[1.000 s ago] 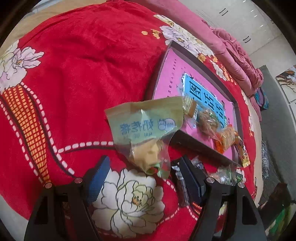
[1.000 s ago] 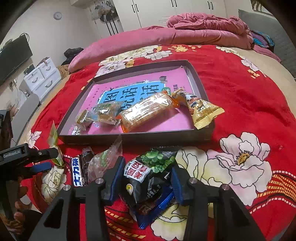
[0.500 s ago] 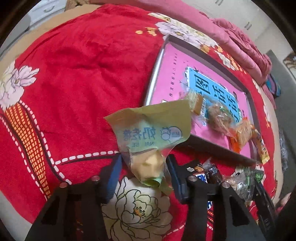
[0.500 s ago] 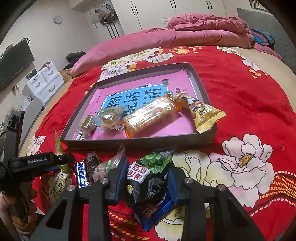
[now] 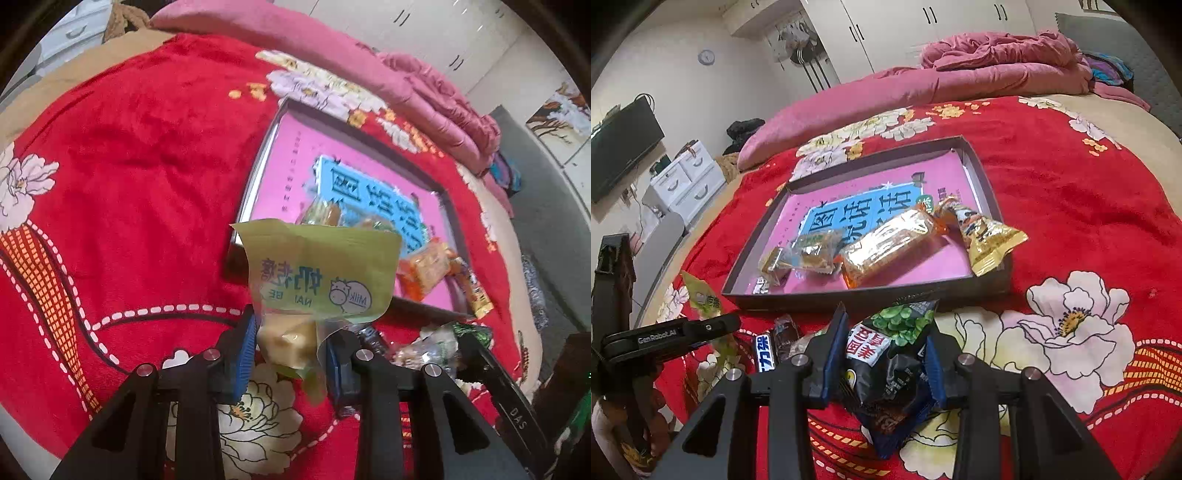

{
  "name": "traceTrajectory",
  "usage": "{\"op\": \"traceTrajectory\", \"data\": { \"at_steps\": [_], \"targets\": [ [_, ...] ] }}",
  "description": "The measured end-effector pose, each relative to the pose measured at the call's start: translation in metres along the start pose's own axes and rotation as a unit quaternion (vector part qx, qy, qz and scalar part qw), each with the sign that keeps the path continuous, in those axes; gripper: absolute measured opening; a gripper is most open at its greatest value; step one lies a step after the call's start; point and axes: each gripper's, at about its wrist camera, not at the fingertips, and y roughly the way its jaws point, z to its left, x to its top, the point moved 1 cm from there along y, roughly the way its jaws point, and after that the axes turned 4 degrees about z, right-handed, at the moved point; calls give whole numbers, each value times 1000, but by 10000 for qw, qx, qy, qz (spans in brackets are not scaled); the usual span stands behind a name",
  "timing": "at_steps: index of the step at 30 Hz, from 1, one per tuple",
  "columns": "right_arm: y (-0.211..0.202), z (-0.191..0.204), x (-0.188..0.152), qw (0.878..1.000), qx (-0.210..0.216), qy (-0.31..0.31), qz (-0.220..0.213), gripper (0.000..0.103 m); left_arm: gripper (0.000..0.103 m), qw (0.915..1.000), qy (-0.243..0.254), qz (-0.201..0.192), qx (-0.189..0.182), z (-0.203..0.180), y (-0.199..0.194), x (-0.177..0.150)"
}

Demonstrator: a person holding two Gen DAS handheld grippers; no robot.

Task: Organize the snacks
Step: 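Grasp the milk-candy packet with the left tool while the right tool grasps the dark pea-snack bag, then lift both held packets up from the snack pile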

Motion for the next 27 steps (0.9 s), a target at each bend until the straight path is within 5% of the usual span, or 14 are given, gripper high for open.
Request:
{"op": "traceTrajectory", "data": {
  "at_steps": [27],
  "targets": [
    [-19,-1,7,9989,162,5,-429,37,34,9949,790,-630,79,-35,-22,-8]
  ]
}}
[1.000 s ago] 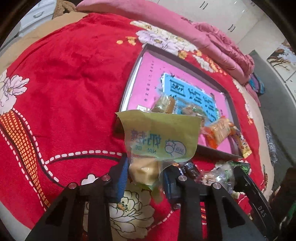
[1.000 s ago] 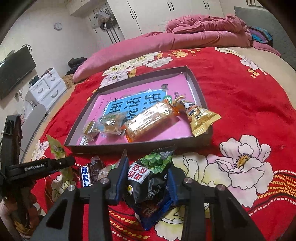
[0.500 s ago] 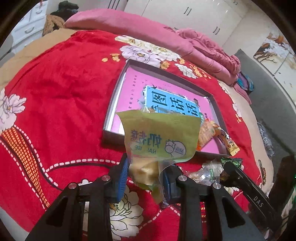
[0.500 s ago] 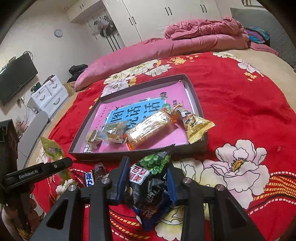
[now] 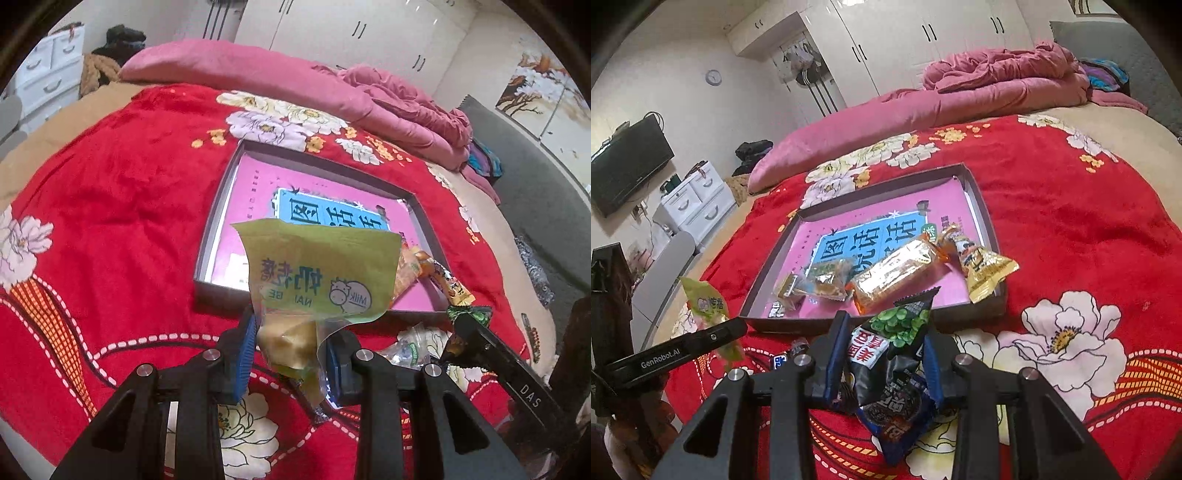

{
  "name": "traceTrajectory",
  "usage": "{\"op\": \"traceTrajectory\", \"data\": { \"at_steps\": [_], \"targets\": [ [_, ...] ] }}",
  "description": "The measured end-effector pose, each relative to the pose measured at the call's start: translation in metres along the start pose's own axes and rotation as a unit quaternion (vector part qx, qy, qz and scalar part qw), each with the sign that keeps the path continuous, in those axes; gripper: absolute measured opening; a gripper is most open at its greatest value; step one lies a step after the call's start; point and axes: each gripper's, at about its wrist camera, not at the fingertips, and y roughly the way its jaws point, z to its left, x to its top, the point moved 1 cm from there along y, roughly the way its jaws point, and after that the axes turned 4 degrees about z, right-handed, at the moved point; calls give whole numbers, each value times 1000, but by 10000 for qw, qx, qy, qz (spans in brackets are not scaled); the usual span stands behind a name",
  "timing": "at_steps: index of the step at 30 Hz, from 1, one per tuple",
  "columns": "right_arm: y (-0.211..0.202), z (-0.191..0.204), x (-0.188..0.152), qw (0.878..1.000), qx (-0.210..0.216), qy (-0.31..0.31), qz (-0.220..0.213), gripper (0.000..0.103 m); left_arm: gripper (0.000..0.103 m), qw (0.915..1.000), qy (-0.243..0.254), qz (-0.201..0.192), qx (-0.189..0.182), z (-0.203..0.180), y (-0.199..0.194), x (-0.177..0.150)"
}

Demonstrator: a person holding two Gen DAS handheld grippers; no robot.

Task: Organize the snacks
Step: 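Lift both held packets up from the snack pile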

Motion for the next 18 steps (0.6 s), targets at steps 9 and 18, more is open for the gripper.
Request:
{"op": "traceTrajectory", "data": {
  "at_steps": [9,18],
  "targets": [
    [-4,2,8,9998,20,-91,-177,37,34,9998,116,-151,-31,-10,-3,3],
    [-4,12,14,9990,137,-308,-281,37,34,9996,184,-151,-167,-17,0,3]
  ]
}}
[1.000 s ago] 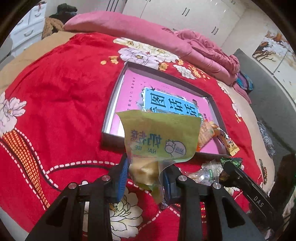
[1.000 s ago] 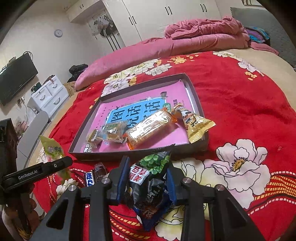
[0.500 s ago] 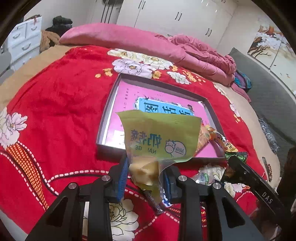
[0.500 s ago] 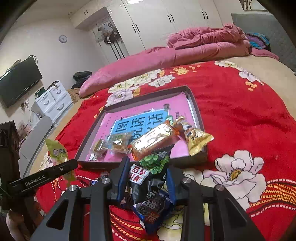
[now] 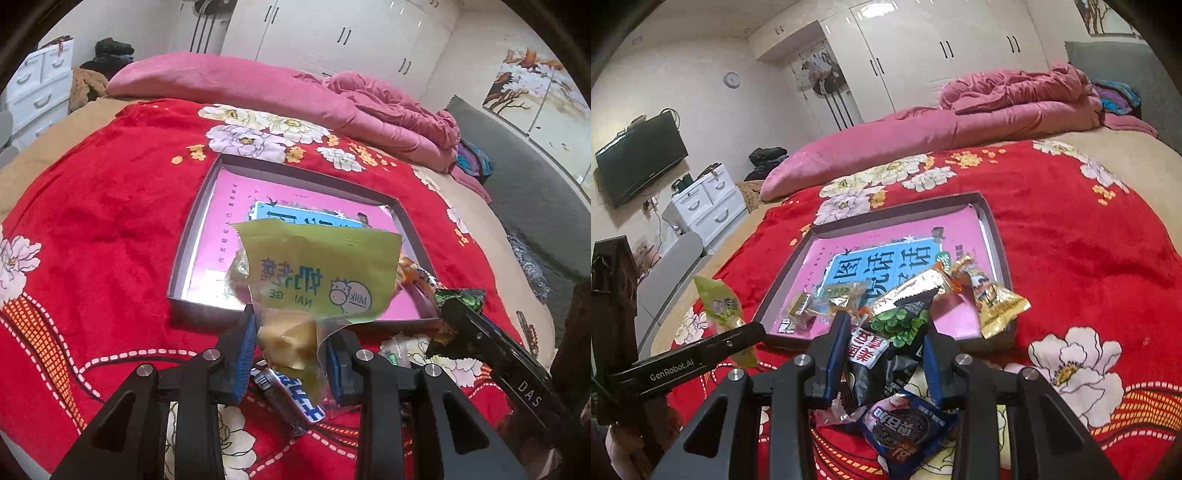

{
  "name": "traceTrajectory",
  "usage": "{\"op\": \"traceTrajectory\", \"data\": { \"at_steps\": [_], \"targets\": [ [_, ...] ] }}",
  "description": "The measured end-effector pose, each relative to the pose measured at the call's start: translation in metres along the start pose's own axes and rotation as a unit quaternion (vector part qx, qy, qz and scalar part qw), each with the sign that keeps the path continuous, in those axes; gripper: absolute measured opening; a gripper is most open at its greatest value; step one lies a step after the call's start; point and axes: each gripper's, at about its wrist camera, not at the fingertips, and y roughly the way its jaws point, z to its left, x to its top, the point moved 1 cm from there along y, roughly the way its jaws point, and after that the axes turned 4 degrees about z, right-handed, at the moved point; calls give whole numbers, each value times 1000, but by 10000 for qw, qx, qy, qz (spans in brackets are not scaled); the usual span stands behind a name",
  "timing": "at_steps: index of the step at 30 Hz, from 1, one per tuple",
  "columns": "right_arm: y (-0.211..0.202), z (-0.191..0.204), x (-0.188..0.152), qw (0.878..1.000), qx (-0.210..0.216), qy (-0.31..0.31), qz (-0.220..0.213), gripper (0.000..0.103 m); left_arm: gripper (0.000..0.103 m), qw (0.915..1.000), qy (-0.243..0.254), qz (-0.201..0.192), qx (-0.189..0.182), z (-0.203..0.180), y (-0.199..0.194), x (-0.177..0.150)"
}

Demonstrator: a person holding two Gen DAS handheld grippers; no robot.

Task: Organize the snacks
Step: 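Lift both held packets up from the snack pile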

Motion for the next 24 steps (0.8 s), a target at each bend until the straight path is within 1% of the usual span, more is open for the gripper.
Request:
{"op": "traceTrajectory", "data": {
  "at_steps": [14,15,19,21,24],
  "targets": [
    [10,-9,13,9998,-82,137,-112,37,34,10000,29,71,-36,-7,15,7],
    [11,-10,14,9998,-91,147,-129,34,34,10000,28,72,-36,-7,16,8],
    [14,-12,17,9996,-146,158,-161,33,34,10000,21,54,-6,-7,21,12],
    [19,-12,18,9997,-222,121,-77,30,34,10000,25,62,8,-8,25,14],
    [23,-16,17,9995,-256,187,25,30,34,10000,30,88,30,-8,30,16]
  ]
}}
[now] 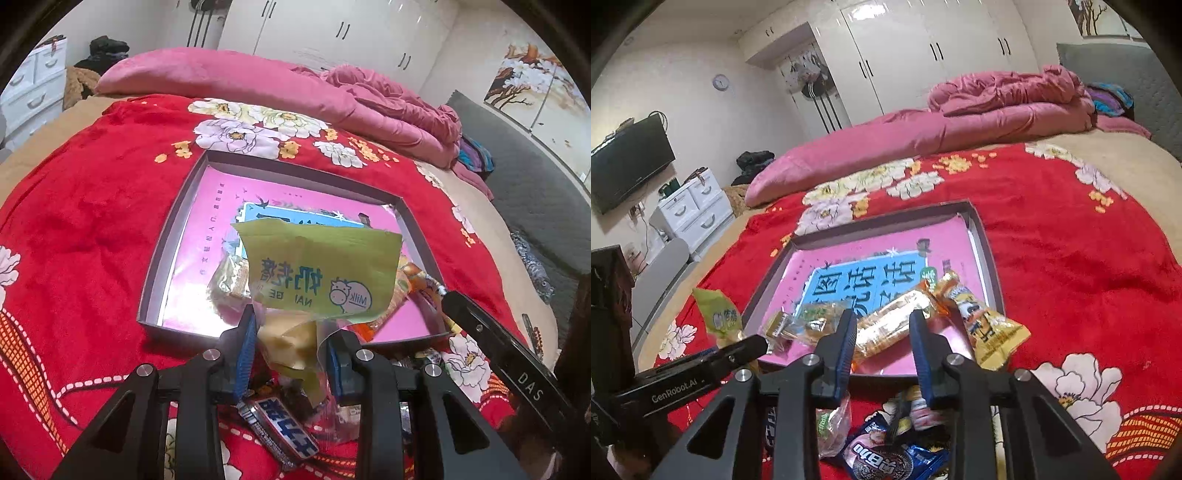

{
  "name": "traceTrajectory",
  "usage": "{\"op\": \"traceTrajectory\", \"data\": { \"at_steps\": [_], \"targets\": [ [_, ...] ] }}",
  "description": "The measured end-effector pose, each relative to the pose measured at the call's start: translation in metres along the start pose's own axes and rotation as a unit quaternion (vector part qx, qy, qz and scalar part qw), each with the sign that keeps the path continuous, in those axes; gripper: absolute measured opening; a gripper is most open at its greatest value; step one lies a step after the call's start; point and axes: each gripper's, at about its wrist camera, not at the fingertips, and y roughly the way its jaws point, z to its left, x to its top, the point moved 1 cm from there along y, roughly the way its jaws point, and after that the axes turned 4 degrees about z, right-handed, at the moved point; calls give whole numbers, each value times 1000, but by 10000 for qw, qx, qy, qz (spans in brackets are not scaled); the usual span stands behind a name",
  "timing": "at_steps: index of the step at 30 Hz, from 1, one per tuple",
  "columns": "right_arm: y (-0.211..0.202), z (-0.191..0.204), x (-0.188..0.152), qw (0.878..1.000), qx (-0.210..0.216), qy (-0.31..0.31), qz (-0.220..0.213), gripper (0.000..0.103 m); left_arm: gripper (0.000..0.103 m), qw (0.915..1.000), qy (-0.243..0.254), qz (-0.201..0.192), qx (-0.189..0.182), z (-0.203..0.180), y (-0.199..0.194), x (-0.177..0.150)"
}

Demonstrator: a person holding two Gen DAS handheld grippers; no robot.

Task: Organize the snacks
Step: 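Lift both held packets up from the snack pile, then carry the milk-candy packet with the left tool while the right tool carries the pea-snack bag over the tray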

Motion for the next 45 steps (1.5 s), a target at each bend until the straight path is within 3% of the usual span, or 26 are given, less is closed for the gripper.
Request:
{"op": "traceTrajectory", "data": {
  "at_steps": [7,11,16,29,38,45],
  "targets": [
    [-11,-22,-6,9991,-159,342,188,31,34,10000,-6,30,-45,2,0,0],
    [-14,-37,-14,9969,-271,636,368,49,34,10000,-21,39,-56,3,0,-1],
    [-14,-44,-21,9953,-339,689,590,60,34,10000,-47,45,-63,4,0,0],
    [24,-35,-41,9870,-418,555,1447,65,34,9999,-30,110,-57,3,1,-2],
    [43,-25,-41,9862,-569,194,1541,70,34,9998,-74,162,-76,3,4,-1],
    [38,-23,-40,9886,-454,60,1431,53,32,9996,-45,292,29,4,10,-3]
  ]
}}
